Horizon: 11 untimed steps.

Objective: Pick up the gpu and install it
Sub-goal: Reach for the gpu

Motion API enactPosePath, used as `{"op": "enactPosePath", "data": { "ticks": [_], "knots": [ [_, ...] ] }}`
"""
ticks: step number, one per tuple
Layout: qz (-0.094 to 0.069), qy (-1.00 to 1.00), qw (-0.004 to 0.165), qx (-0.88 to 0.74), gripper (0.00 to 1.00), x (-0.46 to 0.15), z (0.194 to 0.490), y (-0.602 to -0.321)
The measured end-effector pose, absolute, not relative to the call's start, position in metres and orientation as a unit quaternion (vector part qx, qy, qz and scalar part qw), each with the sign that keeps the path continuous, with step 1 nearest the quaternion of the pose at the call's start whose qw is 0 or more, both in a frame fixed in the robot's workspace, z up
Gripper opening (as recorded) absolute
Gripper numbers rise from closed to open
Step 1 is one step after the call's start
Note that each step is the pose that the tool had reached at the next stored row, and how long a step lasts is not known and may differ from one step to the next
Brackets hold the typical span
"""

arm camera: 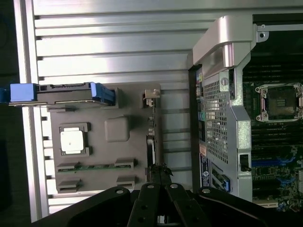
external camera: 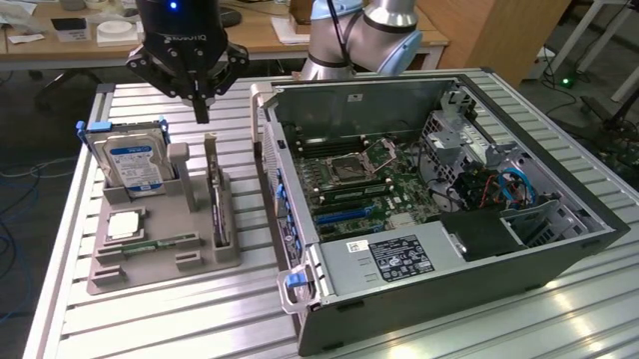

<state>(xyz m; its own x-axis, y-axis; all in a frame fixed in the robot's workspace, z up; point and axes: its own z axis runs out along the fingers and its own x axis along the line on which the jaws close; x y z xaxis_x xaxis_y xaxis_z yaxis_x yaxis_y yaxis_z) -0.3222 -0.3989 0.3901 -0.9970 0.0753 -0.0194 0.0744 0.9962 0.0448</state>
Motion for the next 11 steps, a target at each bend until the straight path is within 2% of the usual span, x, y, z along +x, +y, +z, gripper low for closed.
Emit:
{"op": "enactPosePath", "data": {
  "ticks": [11],
  "knots": [
    [0.022, 0.999, 0.010, 0.037, 0.10, -0.337, 0.390, -0.399]
  ]
}}
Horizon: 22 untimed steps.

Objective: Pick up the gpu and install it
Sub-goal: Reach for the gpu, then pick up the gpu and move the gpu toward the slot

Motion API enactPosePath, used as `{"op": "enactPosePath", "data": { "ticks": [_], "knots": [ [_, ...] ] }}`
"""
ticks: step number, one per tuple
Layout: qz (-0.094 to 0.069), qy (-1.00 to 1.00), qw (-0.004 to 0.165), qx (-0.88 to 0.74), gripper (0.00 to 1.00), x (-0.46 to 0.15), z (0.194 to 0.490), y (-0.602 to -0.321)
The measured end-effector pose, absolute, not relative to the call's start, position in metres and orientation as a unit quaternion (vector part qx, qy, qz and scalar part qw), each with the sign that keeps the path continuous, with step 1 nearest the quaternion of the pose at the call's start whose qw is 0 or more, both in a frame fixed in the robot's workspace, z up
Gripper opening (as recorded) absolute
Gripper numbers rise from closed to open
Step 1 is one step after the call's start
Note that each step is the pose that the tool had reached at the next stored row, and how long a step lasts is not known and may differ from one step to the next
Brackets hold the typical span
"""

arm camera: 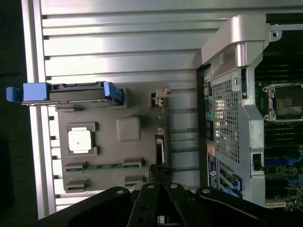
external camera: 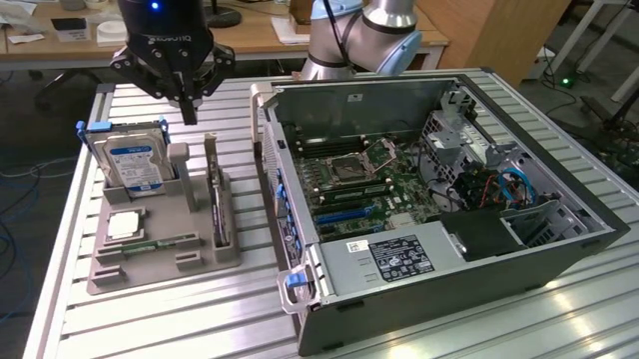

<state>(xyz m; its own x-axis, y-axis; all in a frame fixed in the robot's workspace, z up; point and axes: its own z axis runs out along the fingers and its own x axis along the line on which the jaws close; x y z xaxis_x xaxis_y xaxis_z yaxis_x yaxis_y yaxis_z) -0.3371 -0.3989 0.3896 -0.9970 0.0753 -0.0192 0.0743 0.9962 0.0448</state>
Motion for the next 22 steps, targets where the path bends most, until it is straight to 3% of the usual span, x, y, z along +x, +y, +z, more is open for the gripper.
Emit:
{"op": "enactPosePath", "data": {
  "ticks": [17, 20, 22],
  "knots": [
    [0.022, 0.999, 0.010, 0.037, 0.10, -0.3397, 0.3895, -0.3989],
    [0.022, 0.999, 0.010, 0.037, 0.17, -0.3397, 0.3895, -0.3989],
    [0.022, 0.999, 0.010, 0.037, 0.29, -0.3397, 0.3895, -0.3989]
  ]
}}
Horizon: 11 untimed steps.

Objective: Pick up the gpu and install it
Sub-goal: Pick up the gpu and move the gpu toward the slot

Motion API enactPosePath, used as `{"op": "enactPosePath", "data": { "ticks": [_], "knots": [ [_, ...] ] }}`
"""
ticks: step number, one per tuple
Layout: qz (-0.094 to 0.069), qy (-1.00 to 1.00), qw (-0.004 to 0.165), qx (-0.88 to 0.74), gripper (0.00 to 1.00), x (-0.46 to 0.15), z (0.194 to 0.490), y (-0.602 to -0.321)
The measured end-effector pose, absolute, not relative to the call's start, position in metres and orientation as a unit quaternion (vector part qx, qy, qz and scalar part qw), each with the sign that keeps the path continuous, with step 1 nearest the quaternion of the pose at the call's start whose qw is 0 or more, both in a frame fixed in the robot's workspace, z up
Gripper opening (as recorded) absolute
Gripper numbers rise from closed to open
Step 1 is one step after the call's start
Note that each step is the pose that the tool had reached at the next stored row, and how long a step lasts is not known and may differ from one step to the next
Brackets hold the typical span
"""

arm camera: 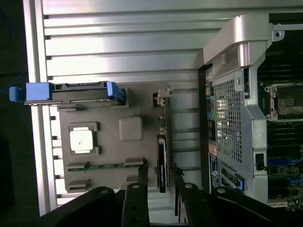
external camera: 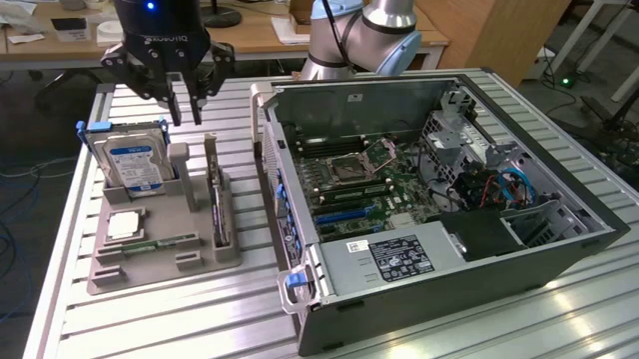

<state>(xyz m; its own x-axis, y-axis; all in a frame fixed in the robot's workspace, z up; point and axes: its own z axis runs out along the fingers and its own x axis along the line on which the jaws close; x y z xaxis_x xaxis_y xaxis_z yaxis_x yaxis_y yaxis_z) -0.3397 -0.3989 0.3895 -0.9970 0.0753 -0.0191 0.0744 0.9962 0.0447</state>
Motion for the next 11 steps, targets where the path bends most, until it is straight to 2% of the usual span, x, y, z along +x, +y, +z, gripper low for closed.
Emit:
{"op": "enactPosePath", "data": {
  "ticks": [1, 2, 3, 4, 6, 11],
  "knots": [
    [0.022, 0.999, 0.010, 0.037, 0.35, -0.3397, 0.3895, -0.3988],
    [0.022, 0.999, 0.010, 0.037, 0.35, -0.3397, 0.3895, -0.3989],
    [0.022, 0.999, 0.010, 0.037, 0.41, -0.3397, 0.3895, -0.3989],
    [0.022, 0.999, 0.010, 0.037, 0.41, -0.3397, 0.3895, -0.3988],
    [0.022, 0.999, 0.010, 0.035, 0.53, -0.3397, 0.3893, -0.3988],
    [0.022, 1.000, 0.009, 0.000, 0.53, -0.3398, 0.3876, -0.3989]
  ]
}}
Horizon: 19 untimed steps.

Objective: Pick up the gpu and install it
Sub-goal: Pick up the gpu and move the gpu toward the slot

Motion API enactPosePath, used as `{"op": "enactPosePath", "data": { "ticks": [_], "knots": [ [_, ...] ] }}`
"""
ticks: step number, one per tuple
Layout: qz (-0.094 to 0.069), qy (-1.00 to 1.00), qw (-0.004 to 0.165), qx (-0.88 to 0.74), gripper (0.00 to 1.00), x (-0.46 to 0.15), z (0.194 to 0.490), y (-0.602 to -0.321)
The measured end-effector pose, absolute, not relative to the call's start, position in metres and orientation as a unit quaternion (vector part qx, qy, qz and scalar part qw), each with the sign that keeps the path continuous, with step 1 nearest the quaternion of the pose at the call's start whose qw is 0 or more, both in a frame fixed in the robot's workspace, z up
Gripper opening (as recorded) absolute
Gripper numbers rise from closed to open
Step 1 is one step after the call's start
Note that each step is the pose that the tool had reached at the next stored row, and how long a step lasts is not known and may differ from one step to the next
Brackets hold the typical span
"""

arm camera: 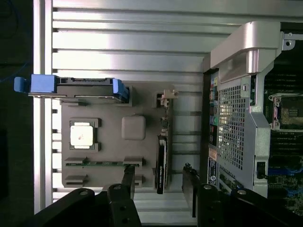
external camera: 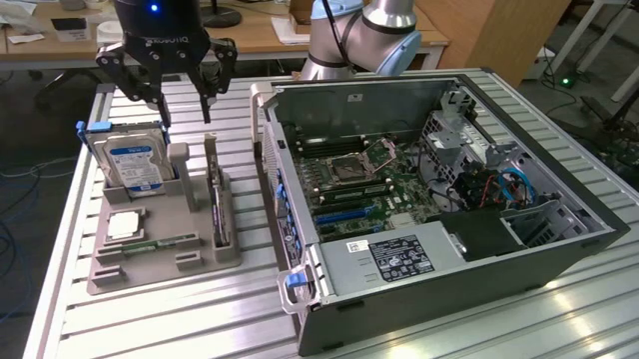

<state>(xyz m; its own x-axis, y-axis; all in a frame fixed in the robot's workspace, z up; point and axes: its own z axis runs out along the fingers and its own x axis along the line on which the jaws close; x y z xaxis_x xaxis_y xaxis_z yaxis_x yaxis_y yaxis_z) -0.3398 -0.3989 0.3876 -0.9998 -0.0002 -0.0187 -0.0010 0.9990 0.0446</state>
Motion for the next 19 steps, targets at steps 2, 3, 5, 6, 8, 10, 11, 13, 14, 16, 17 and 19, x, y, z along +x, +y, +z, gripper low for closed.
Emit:
{"op": "enactPosePath", "data": {
  "ticks": [2, 3, 5, 6, 8, 10, 11, 13, 14, 16, 17, 19],
  "knots": [
    [0.022, 1.000, 0.009, -0.001, 0.53, -0.340, 0.386, -0.399],
    [0.022, 1.000, 0.009, -0.001, 0.53, -0.340, 0.384, -0.399],
    [0.022, 1.000, 0.009, -0.001, 0.53, -0.340, 0.380, -0.399],
    [0.022, 1.000, 0.009, -0.001, 0.53, -0.340, 0.379, -0.399],
    [0.022, 1.000, 0.009, -0.001, 0.53, -0.340, 0.377, -0.402],
    [0.022, 1.000, 0.009, -0.001, 0.53, -0.340, 0.375, -0.404],
    [0.022, 1.000, 0.009, -0.001, 0.53, -0.340, 0.374, -0.404],
    [0.021, 1.000, 0.009, -0.001, 0.53, -0.340, 0.374, -0.405],
    [0.021, 1.000, 0.009, -0.001, 0.53, -0.340, 0.373, -0.405],
    [0.021, 1.000, 0.009, -0.001, 0.53, -0.340, 0.372, -0.405],
    [0.021, 1.000, 0.009, -0.001, 0.53, -0.340, 0.372, -0.406],
    [0.020, 1.000, 0.009, -0.001, 0.54, -0.340, 0.371, -0.406]
  ]
}}
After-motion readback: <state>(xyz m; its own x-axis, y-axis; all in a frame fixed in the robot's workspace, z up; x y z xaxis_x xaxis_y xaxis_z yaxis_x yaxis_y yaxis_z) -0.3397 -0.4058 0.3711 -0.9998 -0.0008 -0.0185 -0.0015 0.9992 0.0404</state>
